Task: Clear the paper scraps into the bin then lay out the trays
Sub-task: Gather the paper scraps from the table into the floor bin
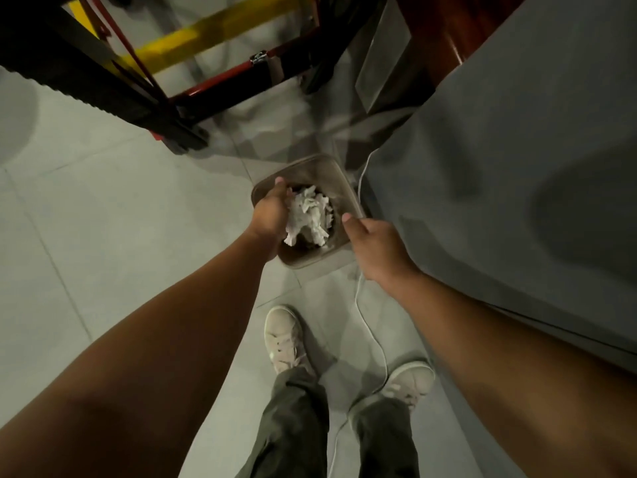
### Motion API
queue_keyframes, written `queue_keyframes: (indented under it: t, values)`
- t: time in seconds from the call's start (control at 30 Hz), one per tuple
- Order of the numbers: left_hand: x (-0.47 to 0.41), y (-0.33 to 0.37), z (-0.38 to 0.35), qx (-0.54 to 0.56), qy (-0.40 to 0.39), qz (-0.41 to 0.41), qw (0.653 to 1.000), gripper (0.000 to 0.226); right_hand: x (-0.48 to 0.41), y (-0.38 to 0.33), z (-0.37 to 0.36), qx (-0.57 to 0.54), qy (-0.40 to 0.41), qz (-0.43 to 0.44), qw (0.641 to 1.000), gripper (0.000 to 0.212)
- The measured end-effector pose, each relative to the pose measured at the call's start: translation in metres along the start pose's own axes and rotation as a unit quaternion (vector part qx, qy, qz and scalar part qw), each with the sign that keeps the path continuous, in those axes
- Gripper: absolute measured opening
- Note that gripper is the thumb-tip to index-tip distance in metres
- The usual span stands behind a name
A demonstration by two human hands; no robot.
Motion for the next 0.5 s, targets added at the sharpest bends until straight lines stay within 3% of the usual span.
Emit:
queue_keyframes:
  t: [0.1,0.3,0.43,0.5]
  values:
    - [-0.016,-0.007,0.004,-0.069,0.014,-0.022,0.997,0.057,-0.007,0.009,-0.01,-0.028,-0.008,-0.033,0.999,0.053]
    - [0.0,0.009,0.023,-0.142,0.055,-0.091,0.984,0.038,-0.026,0.009,-0.043,-0.132,-0.028,-0.158,0.978,0.015]
    - [0.009,0.014,0.045,-0.175,0.066,-0.106,0.977,0.039,-0.034,-0.008,-0.057,-0.149,-0.042,-0.163,0.974,0.035]
    - [0.013,0.015,0.055,-0.185,0.072,-0.111,0.974,0.04,-0.038,-0.012,-0.06,-0.173,-0.046,-0.196,0.964,0.03]
Point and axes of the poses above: each hand's wrist, its own x-axis away from the middle knuckle, its own z-axis out of the back of the hand, y = z × x, the point moved 5 cm from there along -x, towards the middle knuckle, and after that the axes turned 8 degrees about y, right-handed, at the moved point
